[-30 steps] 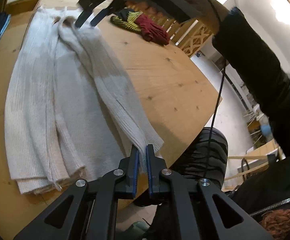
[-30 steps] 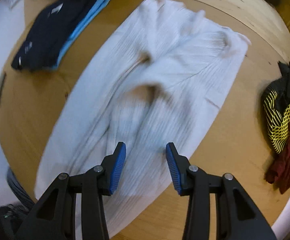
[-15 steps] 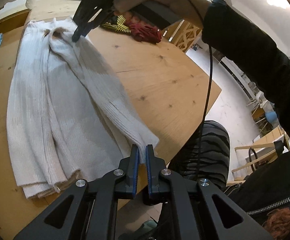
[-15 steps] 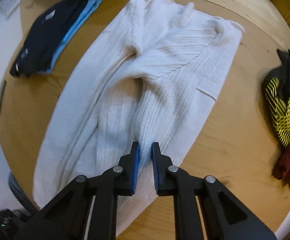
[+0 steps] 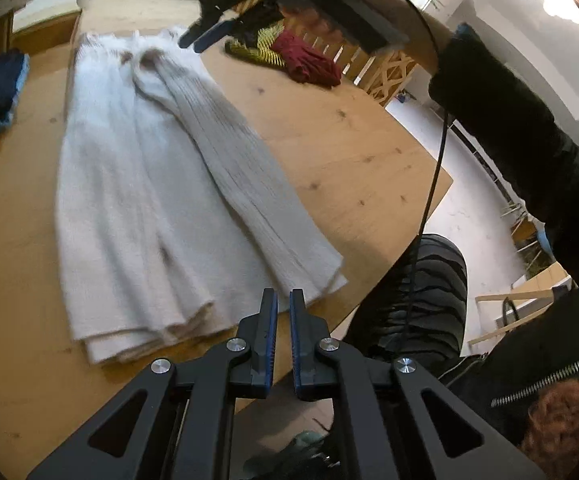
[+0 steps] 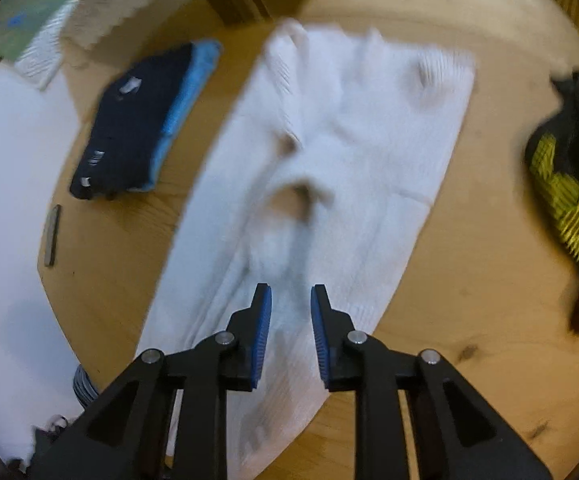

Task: Fold clothes

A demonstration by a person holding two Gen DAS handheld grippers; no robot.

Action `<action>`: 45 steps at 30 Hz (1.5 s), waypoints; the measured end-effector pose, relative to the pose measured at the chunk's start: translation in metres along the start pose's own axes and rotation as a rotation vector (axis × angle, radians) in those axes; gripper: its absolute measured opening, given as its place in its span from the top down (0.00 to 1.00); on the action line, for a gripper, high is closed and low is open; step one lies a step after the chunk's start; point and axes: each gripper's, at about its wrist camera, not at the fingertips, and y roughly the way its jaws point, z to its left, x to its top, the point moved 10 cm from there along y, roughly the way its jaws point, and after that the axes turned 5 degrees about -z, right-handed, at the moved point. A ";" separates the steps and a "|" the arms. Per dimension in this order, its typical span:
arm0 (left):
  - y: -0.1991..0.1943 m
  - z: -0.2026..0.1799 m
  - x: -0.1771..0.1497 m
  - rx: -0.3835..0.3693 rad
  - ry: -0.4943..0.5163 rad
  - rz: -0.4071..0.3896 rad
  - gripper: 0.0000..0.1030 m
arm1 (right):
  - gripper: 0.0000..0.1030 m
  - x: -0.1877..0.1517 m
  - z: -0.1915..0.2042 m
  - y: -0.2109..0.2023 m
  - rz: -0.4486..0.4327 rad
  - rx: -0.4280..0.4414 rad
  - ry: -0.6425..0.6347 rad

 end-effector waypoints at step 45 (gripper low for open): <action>-0.008 0.054 -0.021 0.097 0.302 0.241 0.74 | 0.76 -0.092 0.054 -0.005 -0.083 -0.038 -0.078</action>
